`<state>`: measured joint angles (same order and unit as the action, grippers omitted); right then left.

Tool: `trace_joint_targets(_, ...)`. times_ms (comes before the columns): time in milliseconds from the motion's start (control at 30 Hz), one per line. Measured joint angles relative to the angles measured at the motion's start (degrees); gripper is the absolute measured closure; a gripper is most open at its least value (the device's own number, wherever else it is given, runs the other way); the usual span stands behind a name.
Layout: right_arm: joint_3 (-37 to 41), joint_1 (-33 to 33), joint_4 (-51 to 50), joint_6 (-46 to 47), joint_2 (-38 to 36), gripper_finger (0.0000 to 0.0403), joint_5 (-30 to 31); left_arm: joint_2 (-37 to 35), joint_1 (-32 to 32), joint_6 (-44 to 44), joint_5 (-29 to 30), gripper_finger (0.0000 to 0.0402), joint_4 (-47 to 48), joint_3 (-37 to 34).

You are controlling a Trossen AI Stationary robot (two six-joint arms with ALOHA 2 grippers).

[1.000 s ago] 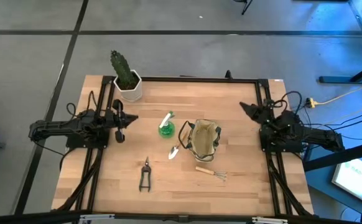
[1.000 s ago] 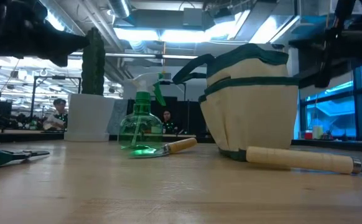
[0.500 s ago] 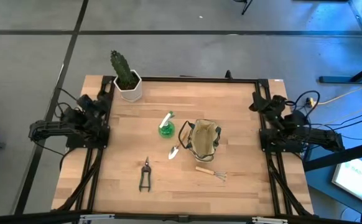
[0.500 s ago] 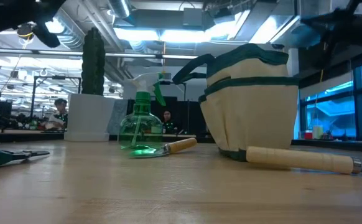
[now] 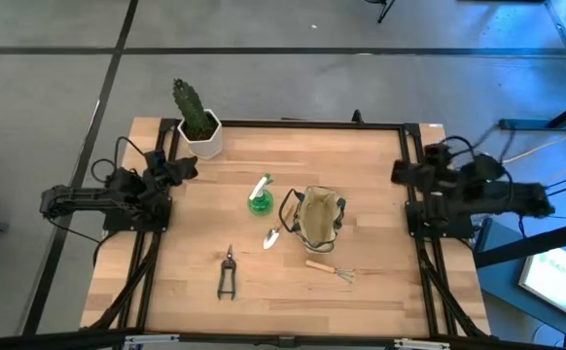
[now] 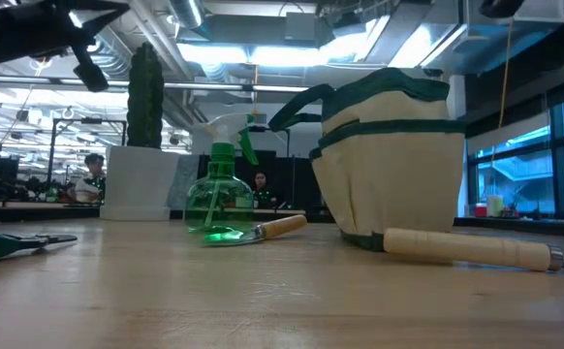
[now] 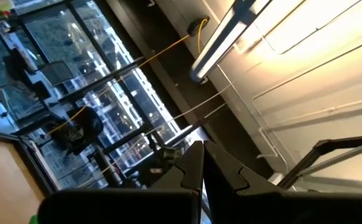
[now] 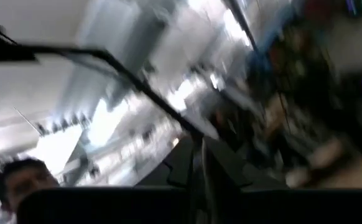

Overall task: Pick & Place Garden tools in Gardening bag
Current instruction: Put the brown hand rake into the light brown gardening bag

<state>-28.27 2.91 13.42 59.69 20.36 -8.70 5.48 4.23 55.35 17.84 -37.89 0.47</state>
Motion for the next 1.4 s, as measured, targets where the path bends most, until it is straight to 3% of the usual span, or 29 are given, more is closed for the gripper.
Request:
trace_joint_targets(167, -10.0, 6.9, -12.4, 2.5, 13.7, 0.0335, -3.4, 0.2, 0.0, 0.0, 0.5, 0.0398, -0.1, 0.0)
trace_joint_targets(400, -21.8, 18.1, -23.7, 6.3, 29.3, 0.0297, -3.5, 0.2, 0.0, -0.4, -0.5, 0.0398, -0.8, 0.0)
trace_joint_targets(667, -31.6, 30.9, -24.6, 18.6, 42.2, 0.0240, -2.1, 0.2, 0.0, 1.7, -3.2, 0.0398, -0.2, 0.0)
trace_joint_targets(900, -36.2, 42.6, -31.3, 26.4, 50.7, 0.0232, 9.4, 0.3, 0.0, 5.5, -9.4, 0.0398, 0.0, 0.0)
trace_joint_targets(1100, -40.1, 46.9, -50.6, 20.5, 57.2, 0.0232, 19.8, 0.3, -1.9, 6.9, -11.0, 0.0398, 0.0, 0.0)
trace_joint_targets(1267, -40.6, 47.0, -54.7, 7.7, 62.8, 0.0221, 18.8, 0.3, -5.8, 5.7, -9.5, 0.0398, -1.2, 0.1)
trace_joint_targets(1400, -40.6, 46.2, -55.4, 6.2, 66.9, 0.0192, 18.1, 0.4, -10.2, 2.9, -8.4, 0.0398, -1.1, 0.8)
